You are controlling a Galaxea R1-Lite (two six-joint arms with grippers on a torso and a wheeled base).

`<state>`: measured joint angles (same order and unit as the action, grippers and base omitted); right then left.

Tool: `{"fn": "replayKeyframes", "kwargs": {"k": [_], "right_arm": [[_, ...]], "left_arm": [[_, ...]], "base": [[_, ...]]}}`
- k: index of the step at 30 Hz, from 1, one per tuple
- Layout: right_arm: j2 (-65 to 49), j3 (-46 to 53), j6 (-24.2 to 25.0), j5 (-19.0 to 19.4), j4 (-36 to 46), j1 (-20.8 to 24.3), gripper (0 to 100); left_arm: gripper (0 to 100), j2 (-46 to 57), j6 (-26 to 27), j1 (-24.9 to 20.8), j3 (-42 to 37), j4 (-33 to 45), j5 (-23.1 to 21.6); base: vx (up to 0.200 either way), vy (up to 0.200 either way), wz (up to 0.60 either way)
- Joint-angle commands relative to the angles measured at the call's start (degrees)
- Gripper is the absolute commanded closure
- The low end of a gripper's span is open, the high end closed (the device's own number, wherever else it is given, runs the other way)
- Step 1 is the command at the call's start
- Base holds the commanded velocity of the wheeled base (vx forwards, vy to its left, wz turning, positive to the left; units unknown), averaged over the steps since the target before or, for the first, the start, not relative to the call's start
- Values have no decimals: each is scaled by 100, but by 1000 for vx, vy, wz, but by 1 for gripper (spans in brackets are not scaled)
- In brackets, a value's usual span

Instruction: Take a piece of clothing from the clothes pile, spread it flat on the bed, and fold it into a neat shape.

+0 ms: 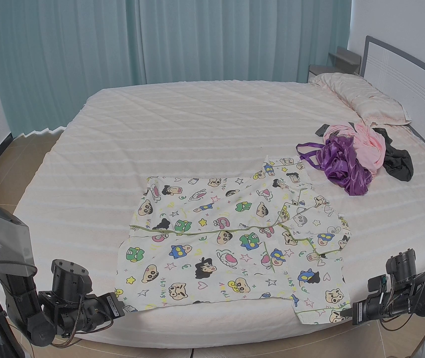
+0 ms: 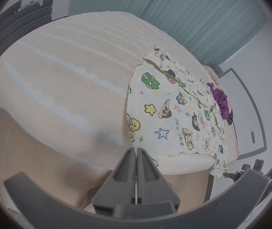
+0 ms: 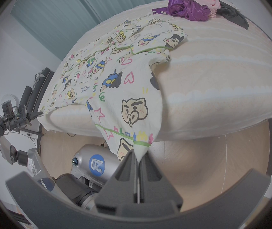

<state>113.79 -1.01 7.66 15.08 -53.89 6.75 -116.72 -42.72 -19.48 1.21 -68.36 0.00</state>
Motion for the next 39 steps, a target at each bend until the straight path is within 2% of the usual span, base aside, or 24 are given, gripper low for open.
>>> {"fn": "replayKeyframes", "kwargs": {"k": [1,6,10,12,13,29,30,32,33,39], "right_arm": [[-102,101,-54,-5,90,-25,100],[-146,101,-273,-23,380,-86,100],[-225,101,-528,-304,722,-122,100],[-225,101,-546,-313,731,-122,100],[-208,101,-686,-339,828,-122,100],[-146,101,-836,-374,1092,-95,100],[-146,101,-862,-374,1100,-95,0],[-155,101,-906,-365,1083,-95,0],[-173,101,-906,-365,1065,-95,0],[-322,92,-889,-374,1013,-104,0]], "left_arm": [[100,1,9,-47,-121,34,0],[100,1,123,-38,-112,69,9],[100,-35,211,-38,-112,122,88],[100,-35,211,-38,-112,122,88],[100,-193,396,-38,-121,210,132],[100,-254,510,-65,-121,438,114],[100,-254,510,-65,-121,438,114],[100,-254,492,-65,-112,420,114],[0,-254,483,-56,-112,394,105],[0,-193,492,6,-103,359,105]], "base": [[0,0,0],[0,0,0],[0,0,0],[0,0,0],[0,0,0],[0,0,0],[0,0,0],[0,0,0],[0,0,0],[0,0,0]]}}
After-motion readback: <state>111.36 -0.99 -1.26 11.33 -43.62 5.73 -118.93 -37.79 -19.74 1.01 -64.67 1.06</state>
